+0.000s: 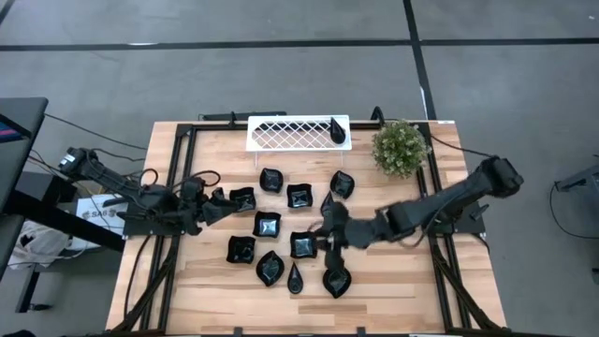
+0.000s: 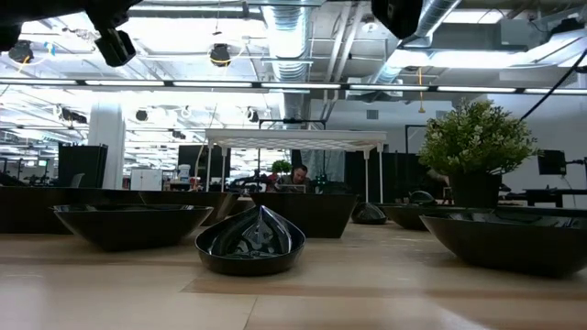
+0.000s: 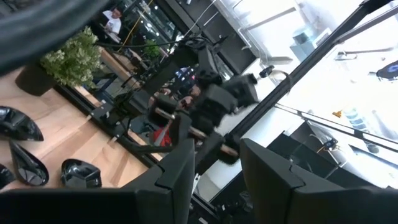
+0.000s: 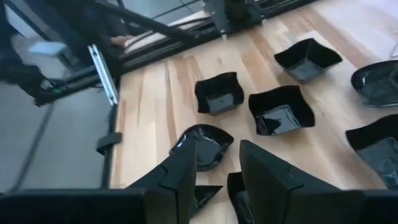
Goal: Pick & Place Mini shaped plates
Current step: Stack the drop-shaped plate on top of the drop-shaped plate on the shelf
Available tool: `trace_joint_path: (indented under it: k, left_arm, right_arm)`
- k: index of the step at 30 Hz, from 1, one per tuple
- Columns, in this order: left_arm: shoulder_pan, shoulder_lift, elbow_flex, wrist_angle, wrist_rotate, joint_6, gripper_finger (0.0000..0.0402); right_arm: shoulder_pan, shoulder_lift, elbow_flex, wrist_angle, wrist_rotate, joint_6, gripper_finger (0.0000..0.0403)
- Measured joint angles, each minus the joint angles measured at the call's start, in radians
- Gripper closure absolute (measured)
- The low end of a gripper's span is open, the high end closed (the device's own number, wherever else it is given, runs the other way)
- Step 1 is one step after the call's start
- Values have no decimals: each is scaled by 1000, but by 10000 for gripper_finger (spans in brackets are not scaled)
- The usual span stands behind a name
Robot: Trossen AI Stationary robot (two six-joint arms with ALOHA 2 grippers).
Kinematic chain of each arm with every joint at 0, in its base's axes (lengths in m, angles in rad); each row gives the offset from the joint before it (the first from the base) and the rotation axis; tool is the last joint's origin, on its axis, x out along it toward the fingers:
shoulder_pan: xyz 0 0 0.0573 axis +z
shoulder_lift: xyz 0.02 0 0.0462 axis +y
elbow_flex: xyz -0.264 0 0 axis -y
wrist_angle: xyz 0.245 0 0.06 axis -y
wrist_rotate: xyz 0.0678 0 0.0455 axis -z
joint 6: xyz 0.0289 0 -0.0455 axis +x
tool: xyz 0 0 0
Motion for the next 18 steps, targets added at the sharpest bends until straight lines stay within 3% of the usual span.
trace_joint_path:
  k: [7, 18]
  left_arm:
    - [-20, 37, 0, 0, 8, -6, 271]
    - [-41, 83, 0, 5, 8, -11, 271]
  right_arm:
    - [32, 107, 0, 122, 2, 51, 285]
    - [109, 244, 1, 160, 0, 184, 291]
